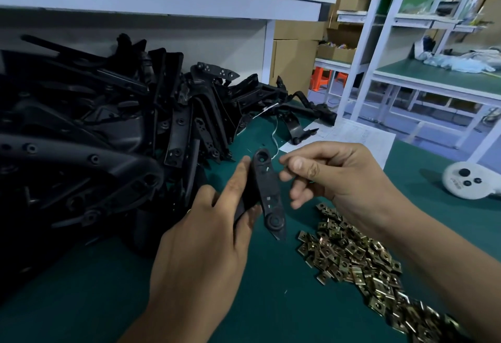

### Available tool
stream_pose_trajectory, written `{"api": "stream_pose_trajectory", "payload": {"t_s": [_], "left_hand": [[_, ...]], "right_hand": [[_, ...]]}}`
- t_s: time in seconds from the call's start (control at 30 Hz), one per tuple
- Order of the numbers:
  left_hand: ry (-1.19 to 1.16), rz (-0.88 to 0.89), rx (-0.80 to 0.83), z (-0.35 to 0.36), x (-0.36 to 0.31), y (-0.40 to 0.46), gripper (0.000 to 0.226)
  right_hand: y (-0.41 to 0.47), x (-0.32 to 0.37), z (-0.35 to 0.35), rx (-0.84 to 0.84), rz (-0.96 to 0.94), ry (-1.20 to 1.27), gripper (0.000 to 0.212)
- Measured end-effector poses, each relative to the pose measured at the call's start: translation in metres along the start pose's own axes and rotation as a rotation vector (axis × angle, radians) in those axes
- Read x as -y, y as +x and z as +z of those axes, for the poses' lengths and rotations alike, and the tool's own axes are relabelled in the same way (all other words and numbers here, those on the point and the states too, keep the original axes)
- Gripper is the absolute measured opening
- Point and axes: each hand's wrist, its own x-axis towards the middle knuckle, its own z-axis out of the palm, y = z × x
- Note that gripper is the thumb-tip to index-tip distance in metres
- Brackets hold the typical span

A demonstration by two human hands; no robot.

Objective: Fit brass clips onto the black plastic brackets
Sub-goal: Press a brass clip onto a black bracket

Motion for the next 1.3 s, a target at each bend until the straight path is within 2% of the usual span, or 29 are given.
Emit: {"api": "stream_pose_trajectory", "payload": {"t_s": [0.23,0.7,0.9,1.07,1.3], "left_hand": [[0.025,-0.004,0.009,-0.0007,-0.0012,-0.0004,0.067],[0.036,-0.013,0.048,-0.0016,-0.0019,-0.0016,0.067],[0.012,0.056,0.072,0.0014,0.0017,-0.0016,0.066],[-0.028,0.121,0.101,0.0025,0.0054,-0.0032,0.074],[-0.091,0.156,0.093,0.0021,0.0041,-0.0019,0.068]], "right_hand": [[0.0,-0.003,-0.0007,0.106,0.066,0.014,0.024],[-0.0008,-0.001,0.001,0.099,0.036,-0.001,0.015],[-0.0011,0.003,-0.0048,0.169,0.053,0.024,0.012],[-0.0016,0.0013,-0.0049,0.224,0.066,0.1,0.018],[-0.0034,-0.0005,0.002,0.27,0.054,0.23,0.052]]}}
